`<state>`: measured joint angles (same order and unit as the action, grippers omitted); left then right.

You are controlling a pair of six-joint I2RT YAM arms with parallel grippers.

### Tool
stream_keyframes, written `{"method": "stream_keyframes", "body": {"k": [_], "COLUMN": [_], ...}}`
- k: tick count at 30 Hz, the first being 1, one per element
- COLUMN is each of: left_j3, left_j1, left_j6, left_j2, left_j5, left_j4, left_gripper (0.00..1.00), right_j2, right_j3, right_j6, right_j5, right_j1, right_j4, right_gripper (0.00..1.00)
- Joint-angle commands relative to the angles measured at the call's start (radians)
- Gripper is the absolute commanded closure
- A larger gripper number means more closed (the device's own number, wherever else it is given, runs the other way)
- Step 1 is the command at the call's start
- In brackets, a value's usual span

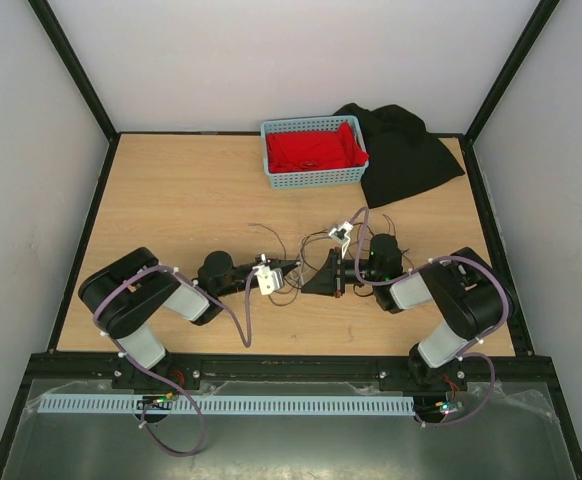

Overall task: Zip-tie the wires
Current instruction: Tie the cable at the center of the board.

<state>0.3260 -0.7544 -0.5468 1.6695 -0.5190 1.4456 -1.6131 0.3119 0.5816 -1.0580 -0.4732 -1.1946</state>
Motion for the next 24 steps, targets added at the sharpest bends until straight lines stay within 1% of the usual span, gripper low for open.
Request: {"method": "stream_keyframes", "body": {"k": [1, 24], "left_j3": [0.006, 0.006], "left_j1": [-0.005, -0.007], "left_j6": [-0.014, -0.017], "left_j2": [0.004, 0.005], "left_j5": [-0.001, 0.004], "left_j4": [0.035, 0.035], "left_gripper": [1.0, 1.0], "right_j2": [0.024, 0.056], "right_j3": [0.022, 0.02], "right_j6": [-0.04, -0.051], "right_j5": [-0.011, -0.001], "right_j1": [0.001, 0.001], "right_j4": [0.041, 0.059], "right_gripper": [1.0, 1.0]}}
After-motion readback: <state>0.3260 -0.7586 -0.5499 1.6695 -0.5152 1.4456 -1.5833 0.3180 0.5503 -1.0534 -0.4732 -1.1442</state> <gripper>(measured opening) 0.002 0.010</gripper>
